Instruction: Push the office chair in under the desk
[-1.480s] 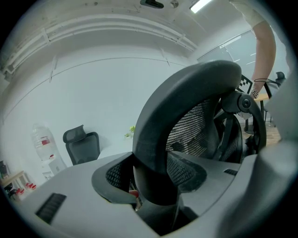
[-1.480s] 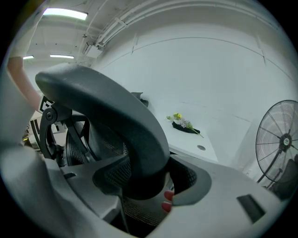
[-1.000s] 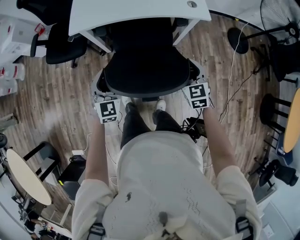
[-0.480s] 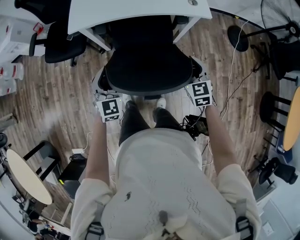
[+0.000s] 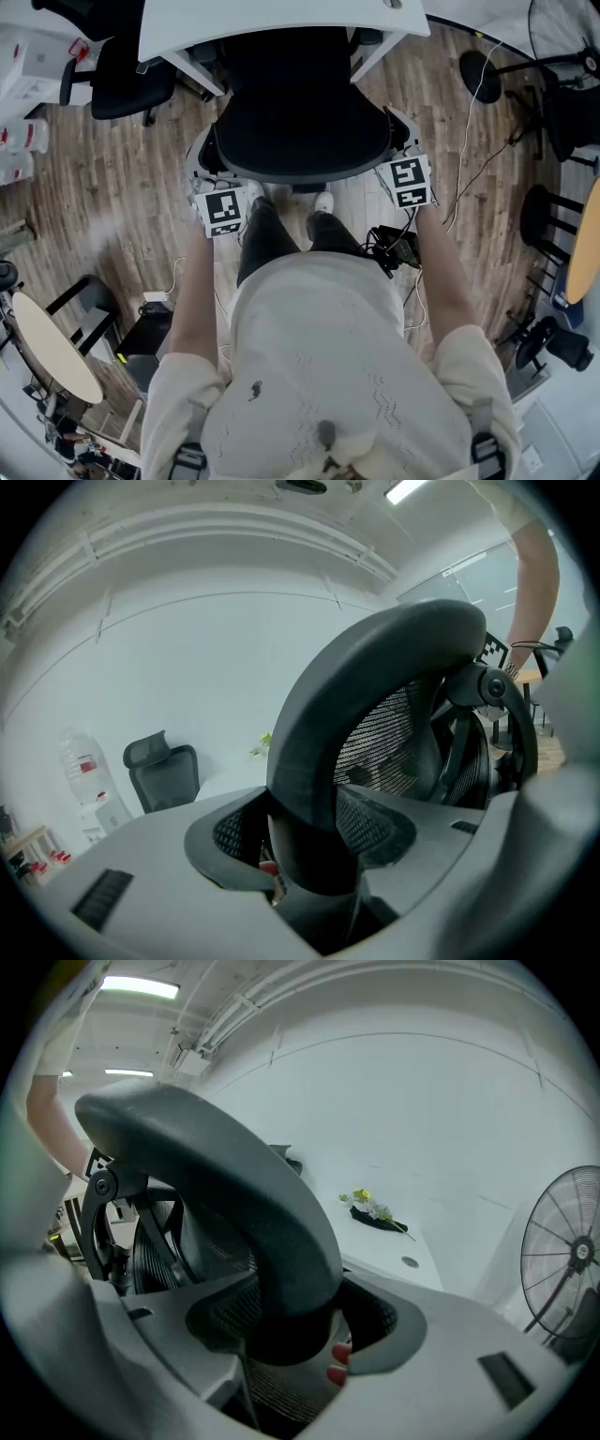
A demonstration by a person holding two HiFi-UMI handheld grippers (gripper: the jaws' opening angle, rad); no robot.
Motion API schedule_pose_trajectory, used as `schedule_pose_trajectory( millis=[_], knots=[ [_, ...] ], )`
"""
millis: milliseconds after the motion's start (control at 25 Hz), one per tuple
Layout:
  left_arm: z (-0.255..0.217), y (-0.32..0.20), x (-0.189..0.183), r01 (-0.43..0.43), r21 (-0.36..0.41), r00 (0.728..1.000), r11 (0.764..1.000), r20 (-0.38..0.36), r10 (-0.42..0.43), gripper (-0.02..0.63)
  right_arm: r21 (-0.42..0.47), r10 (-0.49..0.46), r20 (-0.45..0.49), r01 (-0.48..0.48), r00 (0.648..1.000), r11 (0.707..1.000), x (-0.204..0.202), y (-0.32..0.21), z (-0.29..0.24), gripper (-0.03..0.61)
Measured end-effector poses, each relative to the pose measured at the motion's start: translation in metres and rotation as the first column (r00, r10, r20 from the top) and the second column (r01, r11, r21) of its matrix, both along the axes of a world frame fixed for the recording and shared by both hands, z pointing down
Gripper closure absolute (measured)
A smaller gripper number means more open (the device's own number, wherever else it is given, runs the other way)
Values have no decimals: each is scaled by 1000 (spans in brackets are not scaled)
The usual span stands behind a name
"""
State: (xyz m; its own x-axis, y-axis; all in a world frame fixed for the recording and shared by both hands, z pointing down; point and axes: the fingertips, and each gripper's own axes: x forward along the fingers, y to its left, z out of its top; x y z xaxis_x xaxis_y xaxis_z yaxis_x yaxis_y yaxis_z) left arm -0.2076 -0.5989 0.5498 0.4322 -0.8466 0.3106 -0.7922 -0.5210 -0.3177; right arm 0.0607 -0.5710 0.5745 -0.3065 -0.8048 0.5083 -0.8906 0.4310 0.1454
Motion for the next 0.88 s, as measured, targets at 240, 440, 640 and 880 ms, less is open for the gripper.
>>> schedule_pose_trajectory(
  millis=[240,440,640,880],
  knots=[
    [0,7,-3,-3,20,1000,1000,-2,3,370,1,4,15,-4,1000,1000,-3,7,0,313],
    [-1,14,-5,-6,35,1000,999,-8,6,370,3,6,26,-6,1000,1000,-6,16,-1,314],
    [0,17,-8,-10,30,1000,1000,-12,10,370,0,7,22,-7,1000,1000,-7,20,0,314],
    [0,23,-8,-18,25,1000,1000,-14,19,371,-9,8,25,-8,1000,1000,-7,27,1,316]
  ],
)
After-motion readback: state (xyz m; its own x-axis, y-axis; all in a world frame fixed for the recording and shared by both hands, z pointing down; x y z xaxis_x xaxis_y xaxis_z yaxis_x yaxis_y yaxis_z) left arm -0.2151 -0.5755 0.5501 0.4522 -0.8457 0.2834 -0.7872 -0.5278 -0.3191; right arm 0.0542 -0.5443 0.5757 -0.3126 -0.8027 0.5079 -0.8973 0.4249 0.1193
